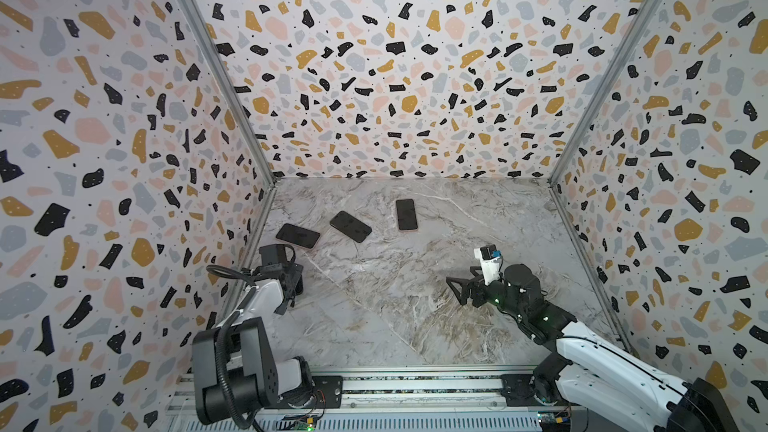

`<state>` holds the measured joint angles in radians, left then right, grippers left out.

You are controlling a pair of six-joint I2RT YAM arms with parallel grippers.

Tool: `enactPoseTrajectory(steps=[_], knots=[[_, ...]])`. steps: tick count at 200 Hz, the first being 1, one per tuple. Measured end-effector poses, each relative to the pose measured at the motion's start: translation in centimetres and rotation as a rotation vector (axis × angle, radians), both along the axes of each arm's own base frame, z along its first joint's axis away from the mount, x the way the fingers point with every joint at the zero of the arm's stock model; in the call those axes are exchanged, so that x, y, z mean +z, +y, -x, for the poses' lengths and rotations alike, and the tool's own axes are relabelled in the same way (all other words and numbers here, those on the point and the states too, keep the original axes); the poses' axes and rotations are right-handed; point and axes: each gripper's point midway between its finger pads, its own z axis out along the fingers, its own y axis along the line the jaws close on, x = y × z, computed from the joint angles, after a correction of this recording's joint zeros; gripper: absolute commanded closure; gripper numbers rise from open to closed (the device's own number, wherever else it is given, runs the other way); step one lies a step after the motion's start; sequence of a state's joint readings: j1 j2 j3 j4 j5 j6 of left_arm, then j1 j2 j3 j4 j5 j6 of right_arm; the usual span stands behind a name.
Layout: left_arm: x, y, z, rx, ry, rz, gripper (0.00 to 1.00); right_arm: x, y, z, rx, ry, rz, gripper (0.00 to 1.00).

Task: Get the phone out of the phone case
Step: 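Lift the phone with the left gripper while the right gripper reaches toward it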

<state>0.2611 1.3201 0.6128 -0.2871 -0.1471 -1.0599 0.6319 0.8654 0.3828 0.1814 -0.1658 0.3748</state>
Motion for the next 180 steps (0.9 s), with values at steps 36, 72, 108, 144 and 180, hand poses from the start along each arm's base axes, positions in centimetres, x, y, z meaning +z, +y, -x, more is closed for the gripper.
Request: enactPoseTrajectory(steps=[36,72,108,144,180], knots=[[-0.8,0.2,-0.9,0.06,0.039,0.044,0.0,-0.7,0.6,0.1,0.026,0.003,0.021,0.01],[-1.1,0.5,-1.3,0.11,0.065,0.07,0.0,-1.6,1.1,0.1,0.046,0.015,0.045,0.01],[-1.2,0.9,-1.4,0.167,0.092,0.092,0.0,-2.5,1.8,0.1,0.071,0.025,0.062,0.01],[-1.3,1.5,-1.3,0.233,0.101,0.099,0.0,-3.1,2.3,0.2,0.094,0.03,0.072,0.01],[-1.4,2.0,-1.4,0.286,0.101,0.113,0.0,-3.4,2.8,0.4,0.112,0.028,0.079,0.01]])
